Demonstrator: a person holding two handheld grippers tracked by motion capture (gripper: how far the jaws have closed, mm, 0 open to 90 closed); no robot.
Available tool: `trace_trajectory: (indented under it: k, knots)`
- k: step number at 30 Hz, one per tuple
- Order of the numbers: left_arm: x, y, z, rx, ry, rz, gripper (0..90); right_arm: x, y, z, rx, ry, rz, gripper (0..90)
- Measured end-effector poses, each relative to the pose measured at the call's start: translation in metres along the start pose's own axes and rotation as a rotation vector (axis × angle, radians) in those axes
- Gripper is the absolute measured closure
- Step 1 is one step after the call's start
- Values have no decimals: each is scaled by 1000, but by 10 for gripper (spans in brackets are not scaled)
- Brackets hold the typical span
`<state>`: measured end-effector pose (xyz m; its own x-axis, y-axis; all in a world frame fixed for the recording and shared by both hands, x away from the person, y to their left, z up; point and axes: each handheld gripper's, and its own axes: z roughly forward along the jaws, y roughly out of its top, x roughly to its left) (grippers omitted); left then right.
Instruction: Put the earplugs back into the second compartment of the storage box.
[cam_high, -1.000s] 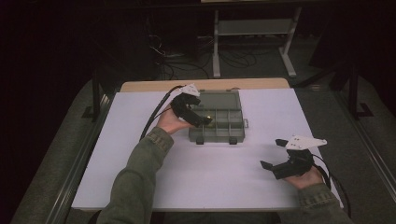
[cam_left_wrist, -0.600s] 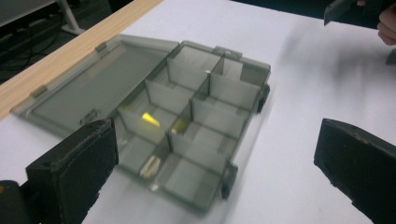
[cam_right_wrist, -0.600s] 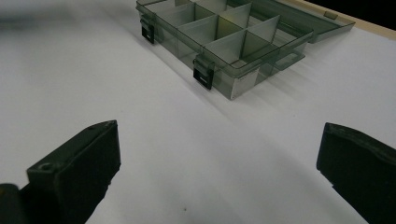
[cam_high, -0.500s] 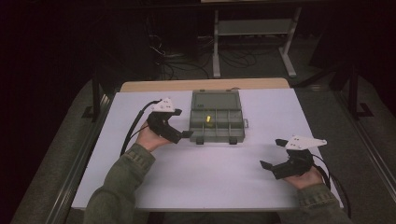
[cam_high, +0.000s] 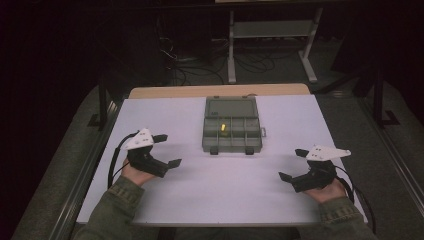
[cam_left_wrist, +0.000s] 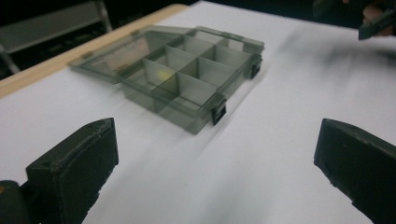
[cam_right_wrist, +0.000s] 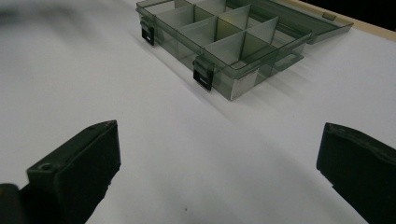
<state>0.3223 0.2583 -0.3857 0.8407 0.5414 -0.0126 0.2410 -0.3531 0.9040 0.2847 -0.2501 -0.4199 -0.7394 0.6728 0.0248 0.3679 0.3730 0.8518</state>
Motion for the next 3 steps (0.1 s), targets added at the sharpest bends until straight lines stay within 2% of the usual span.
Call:
trace_trajectory:
  k: [3]
  knots:
    - [2, -7, -9, -22, 9, -33, 0, 0, 0, 1, -1, 0, -2, 0]
